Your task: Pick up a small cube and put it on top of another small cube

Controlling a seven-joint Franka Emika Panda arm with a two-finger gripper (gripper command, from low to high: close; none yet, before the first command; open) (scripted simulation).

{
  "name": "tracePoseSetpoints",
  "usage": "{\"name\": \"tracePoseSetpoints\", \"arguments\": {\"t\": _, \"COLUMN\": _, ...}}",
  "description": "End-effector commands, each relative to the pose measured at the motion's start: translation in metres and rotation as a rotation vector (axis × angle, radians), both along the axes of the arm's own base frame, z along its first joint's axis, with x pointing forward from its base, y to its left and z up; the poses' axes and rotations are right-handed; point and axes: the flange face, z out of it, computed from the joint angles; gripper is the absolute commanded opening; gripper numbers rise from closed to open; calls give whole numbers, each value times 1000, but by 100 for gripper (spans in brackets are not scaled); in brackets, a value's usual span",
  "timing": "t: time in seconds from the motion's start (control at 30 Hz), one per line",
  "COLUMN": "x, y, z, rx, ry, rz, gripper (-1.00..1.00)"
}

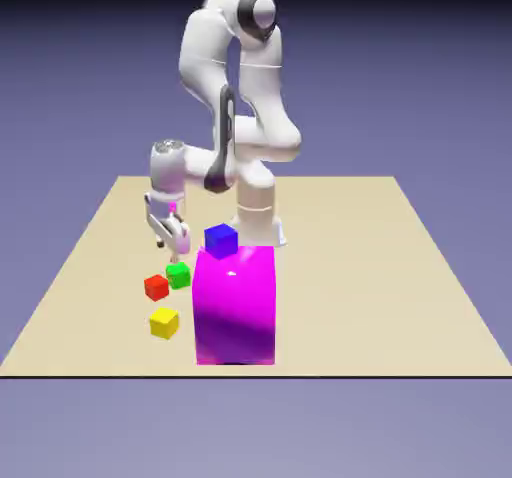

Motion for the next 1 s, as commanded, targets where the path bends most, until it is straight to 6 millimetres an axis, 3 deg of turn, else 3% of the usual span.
{"name": "tracePoseSetpoints", "arguments": {"t": 0.0, "x": 1, "y": -2, "z": -5, "rx": -9, "ry": 3, "rz": -2, "gripper": 0}}
{"name": "tracePoseSetpoints", "arguments": {"t": 0.4, "x": 1, "y": -2, "z": -70, "rx": 0, "ry": 0, "rz": 0, "gripper": 0}}
{"name": "tracePoseSetpoints", "arguments": {"t": 0.43, "x": 1, "y": -2, "z": -70, "rx": 0, "ry": 0, "rz": 0, "gripper": -100}}
{"name": "tracePoseSetpoints", "arguments": {"t": 0.47, "x": 1, "y": -2, "z": -70, "rx": 0, "ry": 0, "rz": 0, "gripper": -100}}
{"name": "tracePoseSetpoints", "arguments": {"t": 0.87, "x": 0, "y": -1, "z": -2, "rx": -4, "ry": 1, "rz": -1, "gripper": -100}}
{"name": "tracePoseSetpoints", "arguments": {"t": 0.93, "x": 0, "y": 0, "z": 0, "rx": 0, "ry": 0, "rz": 0, "gripper": -100}}
{"name": "tracePoseSetpoints", "arguments": {"t": 0.97, "x": -8, "y": -10, "z": -3, "rx": -2, "ry": 19, "rz": -6, "gripper": -100}}
